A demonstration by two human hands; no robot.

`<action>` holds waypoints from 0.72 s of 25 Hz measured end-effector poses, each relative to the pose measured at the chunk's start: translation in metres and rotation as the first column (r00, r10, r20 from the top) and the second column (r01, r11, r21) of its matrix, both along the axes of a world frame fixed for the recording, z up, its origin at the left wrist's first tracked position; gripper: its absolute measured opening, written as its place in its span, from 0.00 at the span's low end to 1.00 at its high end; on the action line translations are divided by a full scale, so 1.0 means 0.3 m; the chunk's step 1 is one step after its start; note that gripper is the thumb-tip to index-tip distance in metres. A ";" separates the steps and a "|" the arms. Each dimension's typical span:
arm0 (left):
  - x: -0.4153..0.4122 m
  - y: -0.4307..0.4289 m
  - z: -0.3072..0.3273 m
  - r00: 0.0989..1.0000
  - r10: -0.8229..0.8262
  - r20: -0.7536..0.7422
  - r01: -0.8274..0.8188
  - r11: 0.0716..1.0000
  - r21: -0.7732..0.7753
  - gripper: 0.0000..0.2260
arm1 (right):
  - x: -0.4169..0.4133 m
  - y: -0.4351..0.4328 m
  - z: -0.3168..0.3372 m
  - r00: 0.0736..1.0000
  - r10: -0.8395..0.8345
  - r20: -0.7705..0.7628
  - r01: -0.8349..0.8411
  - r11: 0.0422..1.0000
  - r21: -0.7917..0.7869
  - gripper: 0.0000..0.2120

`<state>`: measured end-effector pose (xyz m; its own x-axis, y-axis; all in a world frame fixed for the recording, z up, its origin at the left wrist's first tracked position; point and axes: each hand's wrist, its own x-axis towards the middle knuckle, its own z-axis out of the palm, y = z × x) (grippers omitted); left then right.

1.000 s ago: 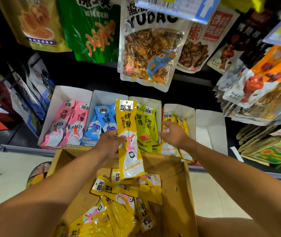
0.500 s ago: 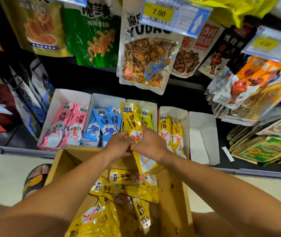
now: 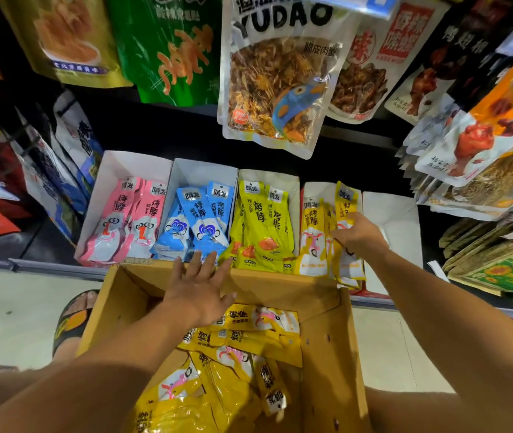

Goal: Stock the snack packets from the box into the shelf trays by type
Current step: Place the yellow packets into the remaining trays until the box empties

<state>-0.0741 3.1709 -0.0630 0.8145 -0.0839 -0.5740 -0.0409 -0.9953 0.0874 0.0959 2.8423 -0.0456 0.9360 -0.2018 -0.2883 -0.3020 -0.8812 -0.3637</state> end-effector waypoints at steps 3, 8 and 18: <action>0.005 0.001 -0.013 1.000 -0.014 0.001 0.014 0.999 0.031 0.34 | 0.037 -0.055 -0.079 0.999 -0.027 -0.026 0.026 1.000 -0.014 0.34; 0.012 0.001 -0.019 0.999 -0.016 -0.028 0.017 0.998 0.059 0.35 | 0.053 -0.070 -0.207 1.000 0.028 -0.011 -0.028 1.000 -0.003 0.32; 0.011 0.004 -0.017 1.000 -0.020 -0.021 0.020 0.999 0.038 0.34 | 0.039 -0.094 -0.206 0.992 0.128 -0.005 -0.128 0.991 -0.042 0.29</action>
<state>-0.0709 3.1722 -0.0680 0.8009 -0.0774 -0.5938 -0.0594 -0.9970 0.0498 0.1077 2.8140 -0.1074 0.9542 -0.0928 -0.2845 -0.1869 -0.9273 -0.3243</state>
